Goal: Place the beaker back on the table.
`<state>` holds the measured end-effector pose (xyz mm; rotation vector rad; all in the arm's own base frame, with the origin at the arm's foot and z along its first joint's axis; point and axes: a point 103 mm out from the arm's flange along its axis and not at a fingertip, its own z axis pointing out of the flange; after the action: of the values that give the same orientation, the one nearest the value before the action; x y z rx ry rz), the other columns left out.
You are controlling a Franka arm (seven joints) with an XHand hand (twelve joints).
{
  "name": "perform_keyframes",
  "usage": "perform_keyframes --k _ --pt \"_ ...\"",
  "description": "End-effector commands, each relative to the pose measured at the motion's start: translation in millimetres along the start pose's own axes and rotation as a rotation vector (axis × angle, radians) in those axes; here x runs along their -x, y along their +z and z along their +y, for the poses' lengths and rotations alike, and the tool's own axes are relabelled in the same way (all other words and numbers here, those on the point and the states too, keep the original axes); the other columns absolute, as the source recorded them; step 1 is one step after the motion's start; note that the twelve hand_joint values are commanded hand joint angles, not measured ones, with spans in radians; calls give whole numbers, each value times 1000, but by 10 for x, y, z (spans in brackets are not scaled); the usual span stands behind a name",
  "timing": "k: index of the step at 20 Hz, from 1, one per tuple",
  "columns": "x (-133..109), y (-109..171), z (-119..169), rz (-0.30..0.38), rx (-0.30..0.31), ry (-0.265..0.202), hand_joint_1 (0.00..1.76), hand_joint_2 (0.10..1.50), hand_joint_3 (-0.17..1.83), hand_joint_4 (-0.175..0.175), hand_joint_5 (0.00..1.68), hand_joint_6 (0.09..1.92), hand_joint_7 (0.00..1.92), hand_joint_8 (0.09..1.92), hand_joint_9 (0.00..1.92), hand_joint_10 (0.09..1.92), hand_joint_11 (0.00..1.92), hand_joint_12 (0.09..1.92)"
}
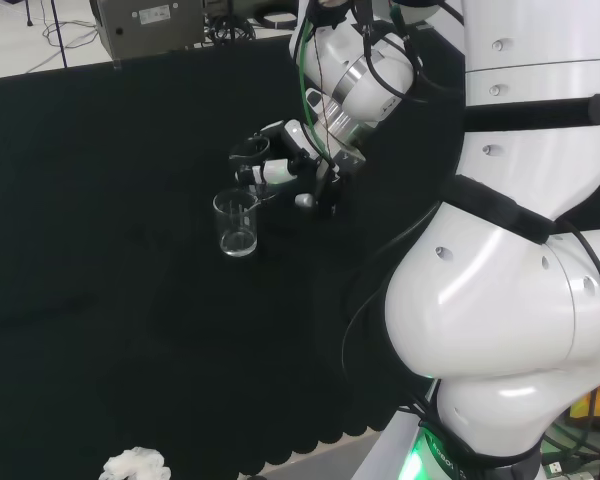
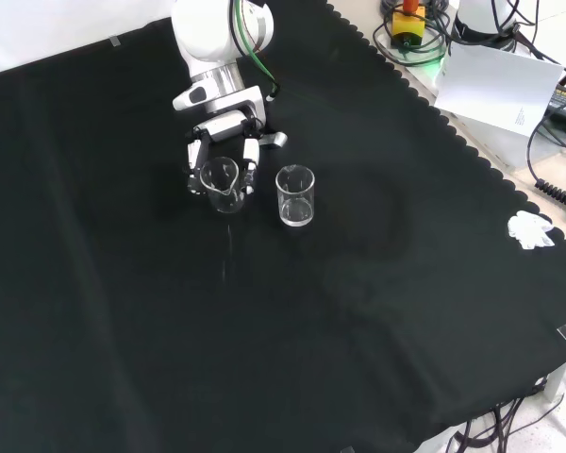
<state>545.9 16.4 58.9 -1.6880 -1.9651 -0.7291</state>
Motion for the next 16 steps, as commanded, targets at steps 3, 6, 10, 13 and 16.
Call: perform_keyframes --k 3,6,10,13,16 --pt "96 -15 -44 -24 -78 3 1121 1027 -130 23 1170 553 1296 87 1301 87 905 992" --pt "152 -12 -47 -7 -149 22 1035 1003 -169 -19 684 679 908 87 967 87 497 1211" --pt "177 -31 -81 -21 -181 40 912 971 -175 -42 237 303 394 87 555 87 72 1361" --pt "186 -83 -119 -27 -163 50 864 955 -175 -43 165 97 150 87 315 87 7 1314" --pt "173 -165 -159 -29 -153 52 841 942 -175 -46 149 87 84 87 256 87 0 1274"
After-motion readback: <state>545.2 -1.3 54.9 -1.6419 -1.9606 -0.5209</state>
